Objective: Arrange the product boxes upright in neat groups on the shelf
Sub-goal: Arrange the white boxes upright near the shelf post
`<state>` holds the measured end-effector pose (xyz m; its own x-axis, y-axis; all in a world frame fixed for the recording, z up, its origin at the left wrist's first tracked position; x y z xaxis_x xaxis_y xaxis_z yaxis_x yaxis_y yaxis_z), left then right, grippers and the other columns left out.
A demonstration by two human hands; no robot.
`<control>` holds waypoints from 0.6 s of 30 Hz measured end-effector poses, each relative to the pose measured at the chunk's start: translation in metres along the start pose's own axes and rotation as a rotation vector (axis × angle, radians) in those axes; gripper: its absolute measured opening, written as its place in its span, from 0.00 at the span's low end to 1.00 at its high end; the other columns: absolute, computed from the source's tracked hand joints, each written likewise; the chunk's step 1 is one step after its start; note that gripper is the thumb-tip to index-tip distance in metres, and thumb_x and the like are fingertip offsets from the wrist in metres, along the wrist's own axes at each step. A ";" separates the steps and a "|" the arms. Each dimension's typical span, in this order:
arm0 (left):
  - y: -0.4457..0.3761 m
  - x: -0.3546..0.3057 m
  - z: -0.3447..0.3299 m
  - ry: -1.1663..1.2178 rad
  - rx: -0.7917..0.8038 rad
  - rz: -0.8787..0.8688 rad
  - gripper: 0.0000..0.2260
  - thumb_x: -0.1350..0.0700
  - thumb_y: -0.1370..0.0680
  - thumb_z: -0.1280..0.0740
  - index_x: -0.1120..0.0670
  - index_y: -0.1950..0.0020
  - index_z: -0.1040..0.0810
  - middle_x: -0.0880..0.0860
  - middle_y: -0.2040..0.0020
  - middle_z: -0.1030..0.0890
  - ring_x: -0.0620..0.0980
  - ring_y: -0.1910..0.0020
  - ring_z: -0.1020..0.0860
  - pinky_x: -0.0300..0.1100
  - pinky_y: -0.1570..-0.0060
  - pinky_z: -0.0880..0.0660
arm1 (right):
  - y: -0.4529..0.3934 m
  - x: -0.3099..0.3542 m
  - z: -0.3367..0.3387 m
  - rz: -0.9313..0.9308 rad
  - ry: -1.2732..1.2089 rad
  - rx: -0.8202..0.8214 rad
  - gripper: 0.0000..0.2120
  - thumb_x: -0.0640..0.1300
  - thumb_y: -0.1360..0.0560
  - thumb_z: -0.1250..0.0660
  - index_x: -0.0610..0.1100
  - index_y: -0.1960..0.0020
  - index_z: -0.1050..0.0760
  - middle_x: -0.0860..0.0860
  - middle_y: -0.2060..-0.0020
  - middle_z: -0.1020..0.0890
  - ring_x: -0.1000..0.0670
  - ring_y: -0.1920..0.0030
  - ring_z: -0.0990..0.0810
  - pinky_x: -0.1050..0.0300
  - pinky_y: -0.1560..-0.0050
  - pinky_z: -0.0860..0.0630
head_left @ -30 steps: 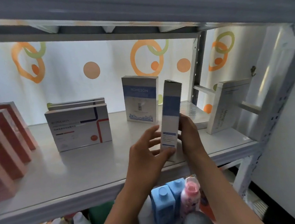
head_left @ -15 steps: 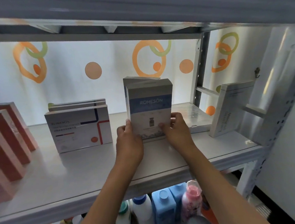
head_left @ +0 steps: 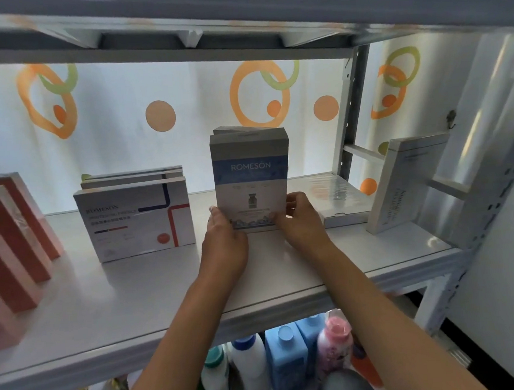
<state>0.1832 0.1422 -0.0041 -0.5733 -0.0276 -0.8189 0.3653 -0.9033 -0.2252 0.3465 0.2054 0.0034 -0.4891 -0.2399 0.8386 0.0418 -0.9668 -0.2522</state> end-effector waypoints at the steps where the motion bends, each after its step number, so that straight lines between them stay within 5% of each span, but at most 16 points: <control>1: 0.002 0.001 0.000 -0.002 -0.004 0.007 0.25 0.64 0.21 0.40 0.57 0.26 0.42 0.57 0.31 0.30 0.58 0.35 0.28 0.54 0.36 0.27 | 0.001 0.000 0.001 0.005 0.011 -0.012 0.20 0.44 0.23 0.31 0.44 0.34 0.33 0.47 0.38 0.23 0.50 0.44 0.24 0.63 0.49 0.30; 8: 0.017 0.006 0.004 -0.060 -0.017 0.014 0.23 0.61 0.21 0.39 0.58 0.27 0.38 0.57 0.31 0.29 0.59 0.37 0.26 0.49 0.38 0.27 | 0.018 0.000 0.050 0.059 0.277 -0.286 0.19 0.37 0.25 0.33 0.42 0.34 0.29 0.45 0.34 0.27 0.44 0.33 0.28 0.56 0.35 0.30; 12: 0.018 0.006 0.004 -0.083 -0.013 0.023 0.24 0.60 0.21 0.38 0.57 0.26 0.39 0.57 0.32 0.28 0.58 0.38 0.26 0.48 0.40 0.27 | 0.011 -0.023 0.043 -0.081 0.580 -0.126 0.20 0.41 0.26 0.37 0.38 0.35 0.29 0.40 0.32 0.28 0.39 0.31 0.32 0.44 0.28 0.35; 18: 0.018 0.006 0.002 -0.091 0.001 0.008 0.23 0.59 0.22 0.37 0.56 0.27 0.37 0.56 0.32 0.28 0.57 0.38 0.26 0.47 0.40 0.27 | 0.008 -0.017 0.034 -0.058 0.445 -0.048 0.19 0.35 0.25 0.37 0.37 0.35 0.28 0.41 0.38 0.24 0.41 0.38 0.25 0.52 0.37 0.28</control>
<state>0.1842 0.1249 -0.0120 -0.6349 -0.0733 -0.7691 0.3691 -0.9033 -0.2187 0.3849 0.1989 0.0034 -0.8168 -0.1140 0.5656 -0.0321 -0.9698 -0.2418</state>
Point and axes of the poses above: each hand's wrist, its own y-axis away from the middle knuckle, its own z-axis out of the back of the hand, x = y × z, the point moved 10 cm from there along -y, towards the middle knuckle
